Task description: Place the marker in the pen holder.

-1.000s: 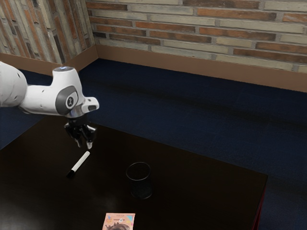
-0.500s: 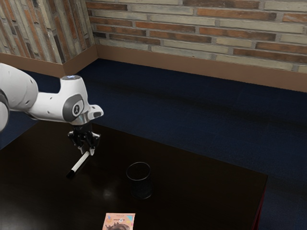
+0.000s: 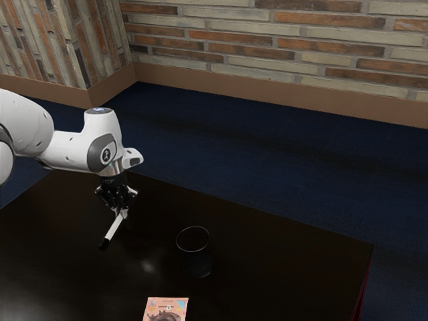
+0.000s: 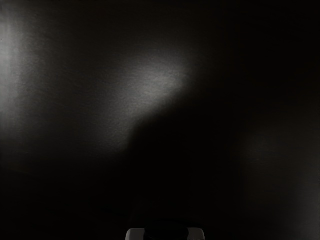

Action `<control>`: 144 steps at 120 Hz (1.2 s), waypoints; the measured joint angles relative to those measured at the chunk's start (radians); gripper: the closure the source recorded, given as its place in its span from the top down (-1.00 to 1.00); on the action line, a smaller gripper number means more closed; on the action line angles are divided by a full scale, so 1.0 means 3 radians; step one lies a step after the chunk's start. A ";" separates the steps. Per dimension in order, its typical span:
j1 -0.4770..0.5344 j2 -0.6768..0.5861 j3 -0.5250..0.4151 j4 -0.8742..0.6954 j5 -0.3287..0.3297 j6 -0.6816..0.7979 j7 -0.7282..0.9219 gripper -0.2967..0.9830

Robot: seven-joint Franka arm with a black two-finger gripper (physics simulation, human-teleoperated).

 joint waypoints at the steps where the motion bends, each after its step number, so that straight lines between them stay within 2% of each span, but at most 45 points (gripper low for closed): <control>1: 0.0000 -0.0002 0.0000 0.0000 0.0001 0.0001 -0.0001 -0.60; 12: -0.0008 -0.0097 -0.0001 -0.0001 0.0018 0.0006 -0.0016 -0.64; 24: -0.0073 -0.0388 -0.0012 -0.0041 0.0036 -0.0003 -0.0028 -0.66; 40: -0.0456 -0.1021 -0.0026 -0.0134 0.0054 -0.0039 -0.0037 -0.68; 59: -0.0619 -0.1332 -0.0312 -0.0144 0.0066 -0.0085 -0.0051 -0.69; 79: -0.0882 -0.1390 -0.0511 -0.0144 0.0071 -0.0109 -0.0067 -0.69; 102: -0.1188 -0.1321 -0.0552 -0.0145 0.0076 -0.0121 -0.0091 -0.69; 128: -0.0896 -0.1160 -0.0548 -0.0148 0.0084 -0.0128 -0.0116 -0.69; 144: -0.0942 -0.1122 -0.0558 -0.0242 0.0093 -0.0141 -0.0135 -0.68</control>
